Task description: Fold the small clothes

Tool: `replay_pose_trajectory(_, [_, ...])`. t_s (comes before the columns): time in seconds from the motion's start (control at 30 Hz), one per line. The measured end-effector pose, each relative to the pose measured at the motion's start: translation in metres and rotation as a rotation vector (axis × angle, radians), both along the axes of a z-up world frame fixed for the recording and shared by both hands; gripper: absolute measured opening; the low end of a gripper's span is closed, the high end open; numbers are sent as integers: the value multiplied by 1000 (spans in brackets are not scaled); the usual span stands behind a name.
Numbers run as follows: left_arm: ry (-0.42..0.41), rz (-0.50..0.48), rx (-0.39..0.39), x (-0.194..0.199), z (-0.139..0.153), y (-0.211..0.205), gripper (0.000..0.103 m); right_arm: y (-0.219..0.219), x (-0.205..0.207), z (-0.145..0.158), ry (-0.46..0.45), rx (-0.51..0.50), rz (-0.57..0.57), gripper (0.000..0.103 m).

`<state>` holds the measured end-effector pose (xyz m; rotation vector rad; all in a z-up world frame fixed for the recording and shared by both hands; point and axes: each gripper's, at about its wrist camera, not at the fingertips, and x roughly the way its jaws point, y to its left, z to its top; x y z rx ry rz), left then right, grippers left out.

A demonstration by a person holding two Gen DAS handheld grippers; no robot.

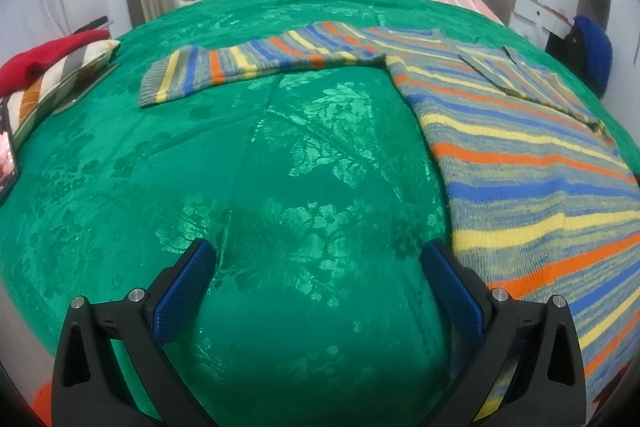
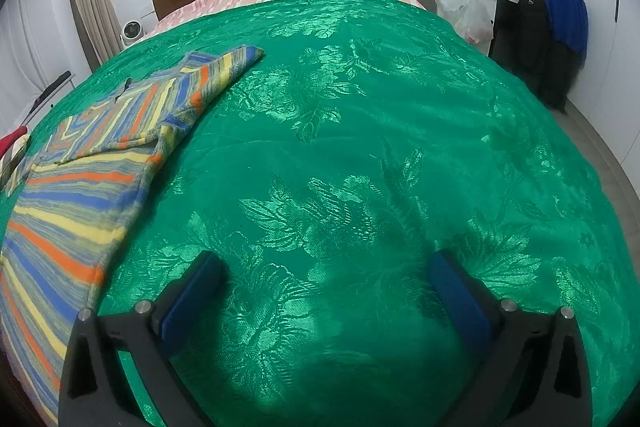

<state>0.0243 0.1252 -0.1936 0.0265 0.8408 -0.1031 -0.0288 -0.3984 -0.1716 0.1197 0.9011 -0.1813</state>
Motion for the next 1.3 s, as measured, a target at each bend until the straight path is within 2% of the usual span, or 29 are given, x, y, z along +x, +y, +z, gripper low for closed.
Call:
replay_pose_trajectory(0.97, [11, 0, 0, 1, -1, -1, 103, 1, 0, 0, -6, 4, -1, 103])
replay_pose_trajectory(1.07, [36, -3, 2, 4, 1, -1, 103, 1, 0, 0, -6, 4, -1, 103])
replay_pose_trajectory(1.17, [131, -25, -10, 15, 18, 2, 102, 1, 0, 0, -7, 5, -1, 103])
replay_pose_trajectory(1.3, [99, -39, -102, 41, 67, 30, 102, 1, 0, 0, -8, 6, 0, 103])
